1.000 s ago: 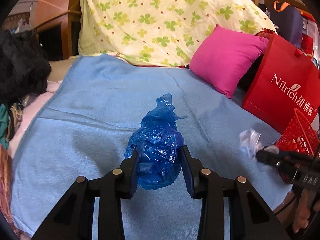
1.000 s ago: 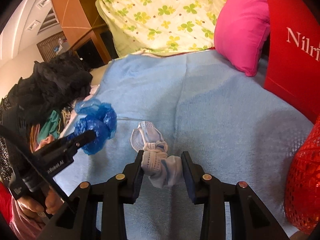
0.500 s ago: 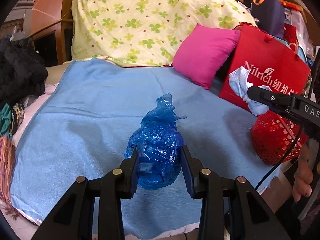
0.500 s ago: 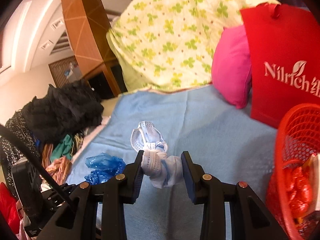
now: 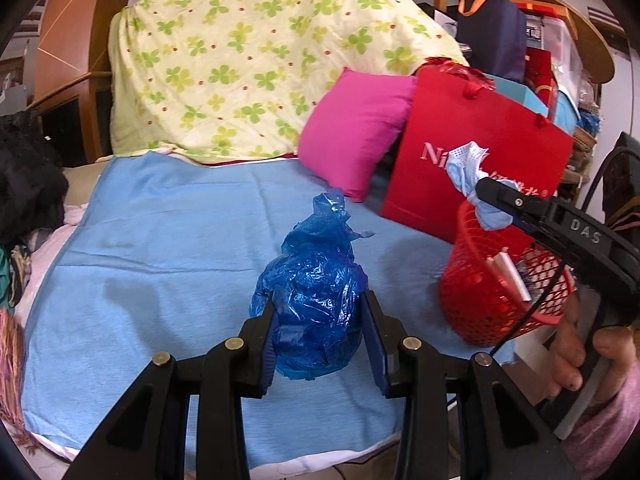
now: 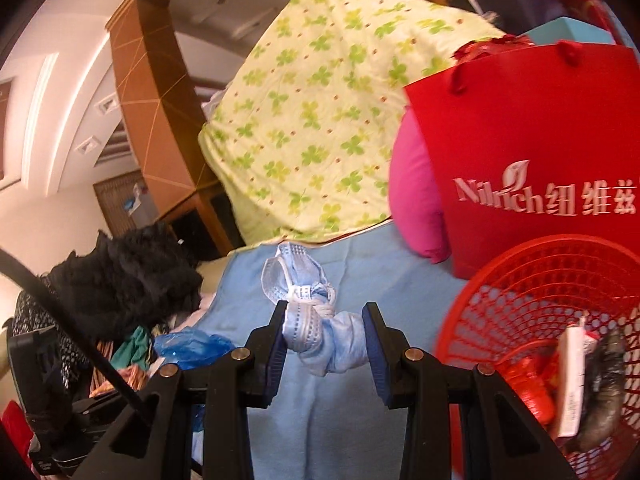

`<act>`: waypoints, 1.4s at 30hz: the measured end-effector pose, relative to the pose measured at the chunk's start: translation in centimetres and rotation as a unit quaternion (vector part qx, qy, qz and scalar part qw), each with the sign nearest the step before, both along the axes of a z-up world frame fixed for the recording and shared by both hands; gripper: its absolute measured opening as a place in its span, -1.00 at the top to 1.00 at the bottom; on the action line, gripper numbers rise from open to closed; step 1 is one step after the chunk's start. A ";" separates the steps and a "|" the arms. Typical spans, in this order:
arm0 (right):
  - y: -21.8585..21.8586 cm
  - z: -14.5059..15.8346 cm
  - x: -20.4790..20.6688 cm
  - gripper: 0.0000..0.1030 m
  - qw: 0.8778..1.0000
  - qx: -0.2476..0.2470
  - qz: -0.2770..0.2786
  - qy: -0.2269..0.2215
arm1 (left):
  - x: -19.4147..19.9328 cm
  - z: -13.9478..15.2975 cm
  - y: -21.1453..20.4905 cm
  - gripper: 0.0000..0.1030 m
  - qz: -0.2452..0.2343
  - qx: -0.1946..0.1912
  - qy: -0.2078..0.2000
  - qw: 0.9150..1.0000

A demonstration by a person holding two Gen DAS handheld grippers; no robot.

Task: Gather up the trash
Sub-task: 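Carry the mask into the basket with the right tool while the left tool holds the bag, then lower the blue plastic bag into the red basket and open the left tool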

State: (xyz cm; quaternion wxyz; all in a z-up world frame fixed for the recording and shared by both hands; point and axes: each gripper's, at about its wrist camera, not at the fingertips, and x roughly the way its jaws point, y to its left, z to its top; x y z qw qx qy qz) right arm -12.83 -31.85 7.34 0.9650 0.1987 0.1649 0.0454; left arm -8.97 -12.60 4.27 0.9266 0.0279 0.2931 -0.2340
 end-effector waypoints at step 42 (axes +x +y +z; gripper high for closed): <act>-18.2 -1.9 -7.4 -0.28 0.966 0.173 -0.193 -0.017 | 0.6 3.4 -19.6 -0.25 -0.196 -0.016 0.004 0.980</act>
